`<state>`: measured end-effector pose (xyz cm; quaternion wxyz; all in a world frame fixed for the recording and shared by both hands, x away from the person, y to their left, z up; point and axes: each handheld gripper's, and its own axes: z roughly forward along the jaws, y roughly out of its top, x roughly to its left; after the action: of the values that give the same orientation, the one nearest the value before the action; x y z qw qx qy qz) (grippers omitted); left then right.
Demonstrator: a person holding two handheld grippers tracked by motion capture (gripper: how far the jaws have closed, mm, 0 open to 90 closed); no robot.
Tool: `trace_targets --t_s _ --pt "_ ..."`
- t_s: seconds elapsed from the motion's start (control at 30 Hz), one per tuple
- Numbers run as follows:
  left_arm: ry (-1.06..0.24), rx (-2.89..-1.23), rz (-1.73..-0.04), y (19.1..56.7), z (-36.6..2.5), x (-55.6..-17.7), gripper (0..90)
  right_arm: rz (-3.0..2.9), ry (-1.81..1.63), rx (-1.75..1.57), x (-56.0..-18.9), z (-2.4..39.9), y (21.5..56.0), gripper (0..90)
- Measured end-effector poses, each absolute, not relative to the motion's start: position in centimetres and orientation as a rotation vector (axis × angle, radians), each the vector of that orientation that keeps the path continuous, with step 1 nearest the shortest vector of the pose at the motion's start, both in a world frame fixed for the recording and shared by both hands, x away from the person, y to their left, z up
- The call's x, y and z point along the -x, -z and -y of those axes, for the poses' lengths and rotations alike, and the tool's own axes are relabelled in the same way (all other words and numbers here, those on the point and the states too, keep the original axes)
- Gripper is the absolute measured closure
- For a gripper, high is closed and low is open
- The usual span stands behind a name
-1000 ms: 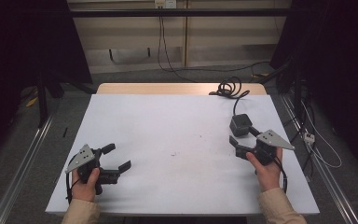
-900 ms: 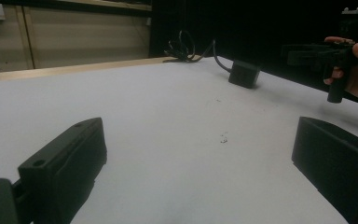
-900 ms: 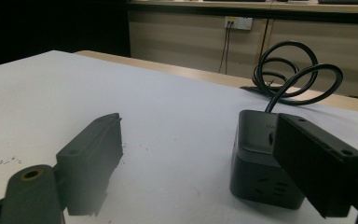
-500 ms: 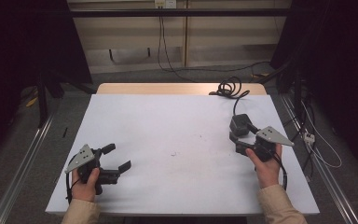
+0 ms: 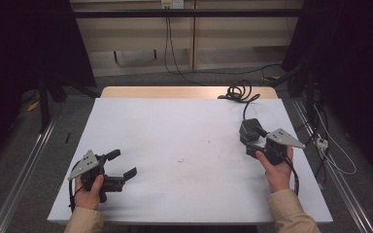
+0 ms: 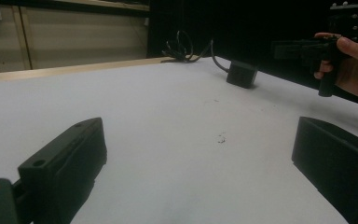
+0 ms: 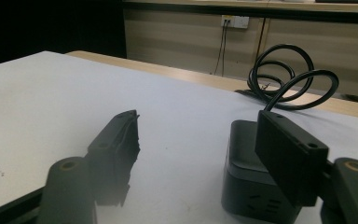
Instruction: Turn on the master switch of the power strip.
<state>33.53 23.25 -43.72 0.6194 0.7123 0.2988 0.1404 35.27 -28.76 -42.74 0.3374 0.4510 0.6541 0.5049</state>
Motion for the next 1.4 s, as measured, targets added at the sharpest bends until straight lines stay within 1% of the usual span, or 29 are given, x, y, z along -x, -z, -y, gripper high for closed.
trace_targets --t_s 0.2,0.6,0.77,1.17,1.4 --pt "-0.325 -1.638 -0.688 43.7 -23.2 -33.5 2.7 -1.710 -1.305 -1.187 -35.6 28.8 42.6 34.5" --pt "-0.323 -1.643 -0.683 43.7 -23.2 -33.5 2.7 -1.709 -1.329 -1.222 -36.3 29.7 42.1 45.6" --pt "-0.323 -1.643 -0.683 43.7 -23.2 -33.5 2.7 -1.707 -1.320 -1.237 -36.5 30.0 42.0 47.2" --pt "-0.321 -1.642 -0.682 43.8 -23.2 -33.5 2.9 -1.726 -1.299 -1.234 -37.2 30.0 41.8 54.2" --pt "-0.317 -1.641 -0.680 43.8 -23.1 -33.4 2.9 -1.734 -1.287 -1.231 -37.8 30.1 41.7 61.2"
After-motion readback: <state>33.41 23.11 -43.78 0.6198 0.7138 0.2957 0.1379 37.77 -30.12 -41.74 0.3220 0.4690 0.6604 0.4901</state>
